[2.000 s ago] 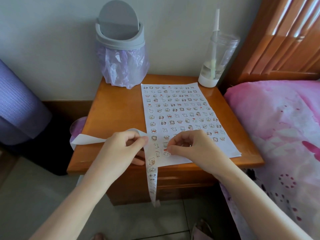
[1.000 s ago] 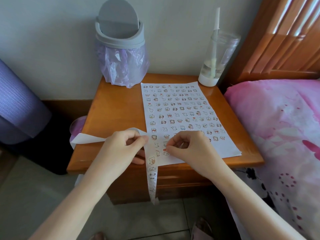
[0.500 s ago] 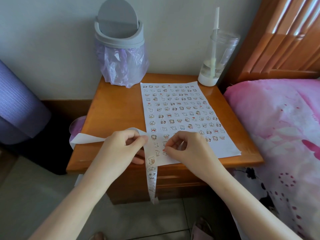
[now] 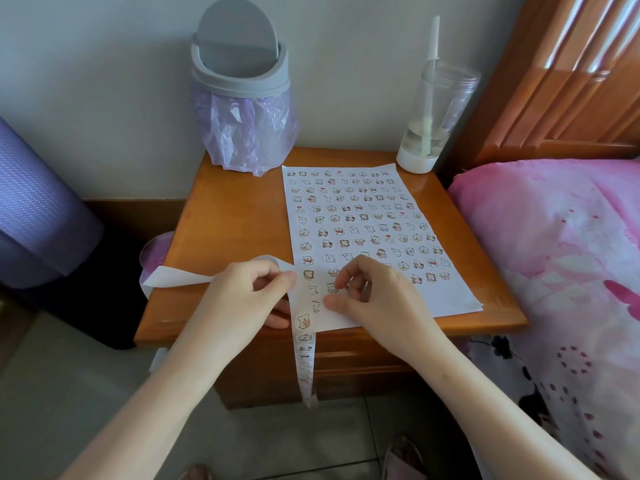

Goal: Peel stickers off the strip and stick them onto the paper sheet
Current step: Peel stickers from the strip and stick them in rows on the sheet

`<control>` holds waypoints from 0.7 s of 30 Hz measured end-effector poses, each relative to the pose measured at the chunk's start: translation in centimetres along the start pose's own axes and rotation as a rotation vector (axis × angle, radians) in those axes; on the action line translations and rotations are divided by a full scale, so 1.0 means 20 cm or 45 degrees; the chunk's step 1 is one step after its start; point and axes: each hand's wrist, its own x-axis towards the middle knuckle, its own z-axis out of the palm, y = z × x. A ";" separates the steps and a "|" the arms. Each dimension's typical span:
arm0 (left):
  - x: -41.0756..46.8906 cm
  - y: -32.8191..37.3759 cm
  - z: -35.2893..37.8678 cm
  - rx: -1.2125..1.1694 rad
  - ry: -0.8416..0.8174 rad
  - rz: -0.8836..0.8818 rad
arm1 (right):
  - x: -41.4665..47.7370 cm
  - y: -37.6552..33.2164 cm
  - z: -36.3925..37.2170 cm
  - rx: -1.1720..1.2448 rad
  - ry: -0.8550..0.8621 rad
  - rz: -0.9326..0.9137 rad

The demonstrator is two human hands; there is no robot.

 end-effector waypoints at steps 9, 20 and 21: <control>0.00 0.01 0.00 -0.005 -0.016 -0.013 | 0.00 0.01 -0.04 0.218 -0.042 -0.001; -0.05 0.09 -0.07 -0.346 -0.031 -0.031 | -0.04 -0.07 -0.06 0.553 0.055 -0.216; -0.06 0.09 -0.07 -0.349 -0.033 -0.014 | -0.05 -0.09 -0.06 0.614 0.027 -0.242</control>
